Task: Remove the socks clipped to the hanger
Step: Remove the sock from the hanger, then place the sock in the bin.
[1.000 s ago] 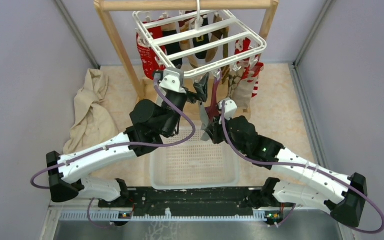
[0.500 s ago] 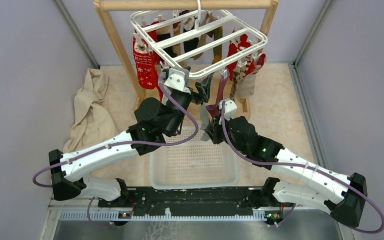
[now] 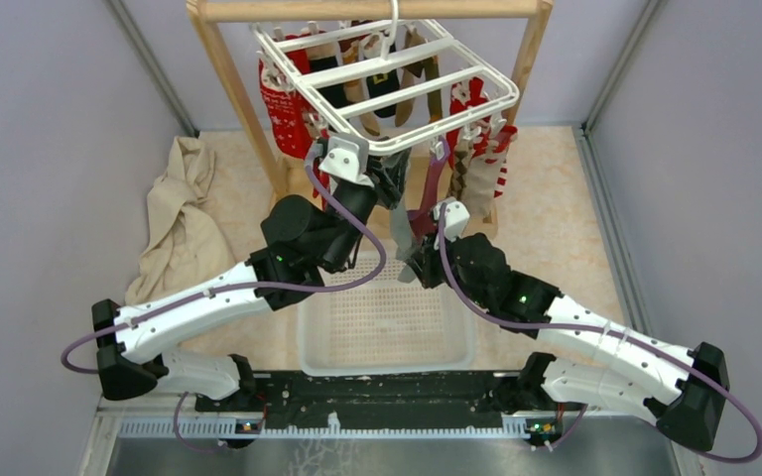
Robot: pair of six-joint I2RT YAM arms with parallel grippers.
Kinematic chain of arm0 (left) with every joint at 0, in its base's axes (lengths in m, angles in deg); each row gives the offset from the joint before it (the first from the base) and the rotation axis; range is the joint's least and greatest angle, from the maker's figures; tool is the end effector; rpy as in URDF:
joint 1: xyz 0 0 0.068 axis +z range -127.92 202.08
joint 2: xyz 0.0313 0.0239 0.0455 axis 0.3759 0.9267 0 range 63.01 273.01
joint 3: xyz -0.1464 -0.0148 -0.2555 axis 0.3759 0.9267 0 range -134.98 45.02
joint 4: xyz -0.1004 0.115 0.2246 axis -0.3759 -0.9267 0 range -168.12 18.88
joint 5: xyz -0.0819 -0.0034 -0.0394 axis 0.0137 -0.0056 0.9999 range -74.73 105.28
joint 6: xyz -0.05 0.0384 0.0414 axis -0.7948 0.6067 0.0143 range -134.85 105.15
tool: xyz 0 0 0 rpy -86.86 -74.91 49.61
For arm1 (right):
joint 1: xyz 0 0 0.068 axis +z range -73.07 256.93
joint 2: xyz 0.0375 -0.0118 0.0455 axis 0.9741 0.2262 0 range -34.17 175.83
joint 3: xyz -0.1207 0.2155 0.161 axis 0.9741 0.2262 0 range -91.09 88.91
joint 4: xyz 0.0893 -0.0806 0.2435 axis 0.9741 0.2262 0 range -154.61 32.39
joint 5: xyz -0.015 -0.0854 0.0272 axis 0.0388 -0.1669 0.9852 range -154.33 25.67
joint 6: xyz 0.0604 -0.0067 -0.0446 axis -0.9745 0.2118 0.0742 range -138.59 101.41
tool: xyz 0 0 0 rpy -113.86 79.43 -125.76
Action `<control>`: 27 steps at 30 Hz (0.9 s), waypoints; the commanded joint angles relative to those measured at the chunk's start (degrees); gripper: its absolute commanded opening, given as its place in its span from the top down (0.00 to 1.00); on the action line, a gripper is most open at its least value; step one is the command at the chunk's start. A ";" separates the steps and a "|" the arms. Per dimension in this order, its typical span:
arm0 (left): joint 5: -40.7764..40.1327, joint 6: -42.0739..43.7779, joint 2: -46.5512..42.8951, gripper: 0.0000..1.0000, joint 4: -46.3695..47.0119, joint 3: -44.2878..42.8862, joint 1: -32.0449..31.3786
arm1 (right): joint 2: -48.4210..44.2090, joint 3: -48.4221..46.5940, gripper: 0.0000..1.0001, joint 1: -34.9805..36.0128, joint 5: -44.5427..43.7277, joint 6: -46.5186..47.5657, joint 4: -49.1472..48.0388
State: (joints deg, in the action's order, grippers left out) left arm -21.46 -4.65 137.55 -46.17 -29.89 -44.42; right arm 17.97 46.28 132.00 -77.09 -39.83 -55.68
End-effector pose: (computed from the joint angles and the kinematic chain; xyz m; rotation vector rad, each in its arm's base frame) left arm 0.1594 -0.2708 0.5050 0.2288 1.2144 -0.4951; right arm 0.1463 0.1847 0.3137 -0.4149 1.9006 0.6930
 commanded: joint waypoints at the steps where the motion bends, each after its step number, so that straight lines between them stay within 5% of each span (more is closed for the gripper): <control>1: 0.35 -0.41 -1.97 0.59 0.13 0.53 0.14 | -0.72 0.92 1.00 0.74 0.36 -0.65 -1.96; 10: -0.45 -0.62 -2.35 0.91 -3.01 -0.97 0.14 | -0.64 1.49 1.00 0.69 0.71 -0.99 -2.51; 18: -0.61 -1.56 -3.61 0.88 -4.39 -0.34 0.14 | 0.84 2.39 1.00 0.74 3.59 -1.45 -2.70; 27: 0.51 -4.58 -4.61 0.70 -8.05 0.03 0.14 | 2.70 5.98 1.00 0.74 6.89 -2.92 -0.03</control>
State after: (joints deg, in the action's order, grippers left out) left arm -21.15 -7.28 134.01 -50.76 -29.52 -44.51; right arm 19.98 51.04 132.02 -72.43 -41.31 -54.98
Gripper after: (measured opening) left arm 0.272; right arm 0.025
